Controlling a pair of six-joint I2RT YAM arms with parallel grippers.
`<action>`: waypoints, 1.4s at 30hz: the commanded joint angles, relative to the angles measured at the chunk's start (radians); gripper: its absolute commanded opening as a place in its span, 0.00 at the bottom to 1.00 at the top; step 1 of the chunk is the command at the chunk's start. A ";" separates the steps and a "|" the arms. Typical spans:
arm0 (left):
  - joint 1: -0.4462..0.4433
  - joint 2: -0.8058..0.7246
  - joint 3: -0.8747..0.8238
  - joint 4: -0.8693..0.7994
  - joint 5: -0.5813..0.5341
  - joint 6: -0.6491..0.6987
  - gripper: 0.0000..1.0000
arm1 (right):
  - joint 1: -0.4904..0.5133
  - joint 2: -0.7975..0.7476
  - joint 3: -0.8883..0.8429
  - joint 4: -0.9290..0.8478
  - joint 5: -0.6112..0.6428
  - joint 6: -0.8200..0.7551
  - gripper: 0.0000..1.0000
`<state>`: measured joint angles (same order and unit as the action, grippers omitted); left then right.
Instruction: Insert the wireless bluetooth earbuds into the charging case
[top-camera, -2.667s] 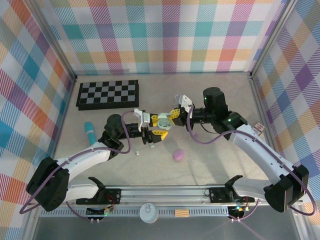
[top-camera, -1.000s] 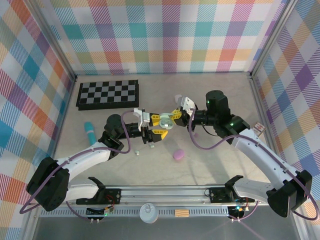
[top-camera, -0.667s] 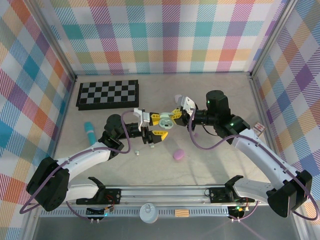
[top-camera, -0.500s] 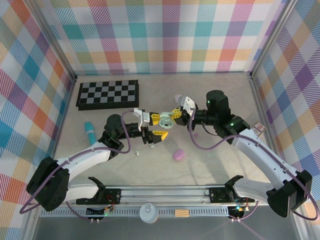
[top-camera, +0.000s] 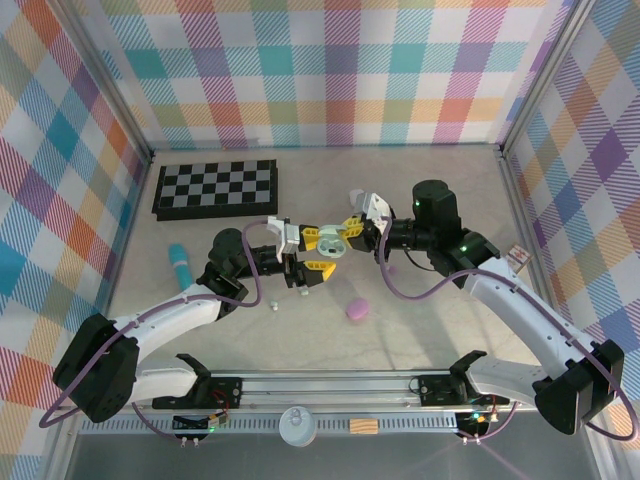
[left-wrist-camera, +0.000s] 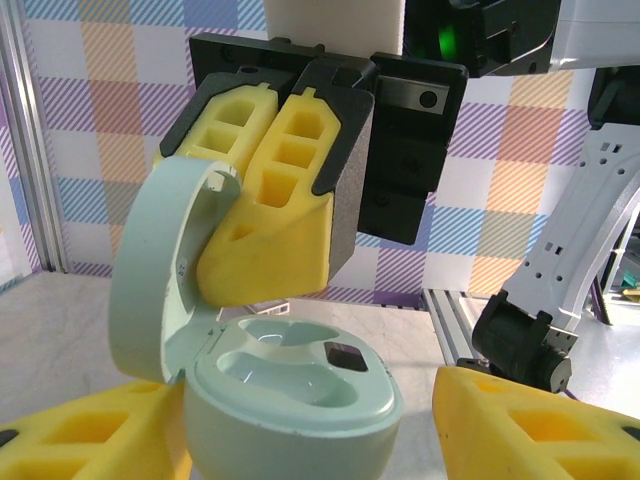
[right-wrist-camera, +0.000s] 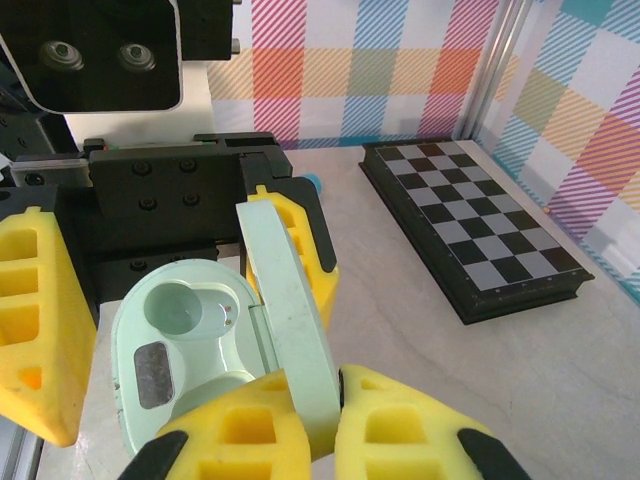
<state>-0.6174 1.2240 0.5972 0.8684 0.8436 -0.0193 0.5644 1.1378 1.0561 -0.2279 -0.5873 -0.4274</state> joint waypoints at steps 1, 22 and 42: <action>0.000 0.000 0.021 0.049 -0.001 -0.005 0.62 | 0.008 0.014 0.005 0.003 -0.033 -0.012 0.00; 0.000 0.006 0.024 0.038 0.009 0.003 0.47 | 0.009 0.024 0.027 -0.004 -0.040 -0.006 0.00; -0.001 0.003 0.010 0.049 0.008 0.009 0.34 | 0.009 -0.008 0.030 -0.010 0.006 0.011 0.16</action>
<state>-0.6170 1.2297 0.5972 0.8673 0.8253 -0.0185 0.5674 1.1503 1.0565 -0.2333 -0.5987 -0.4271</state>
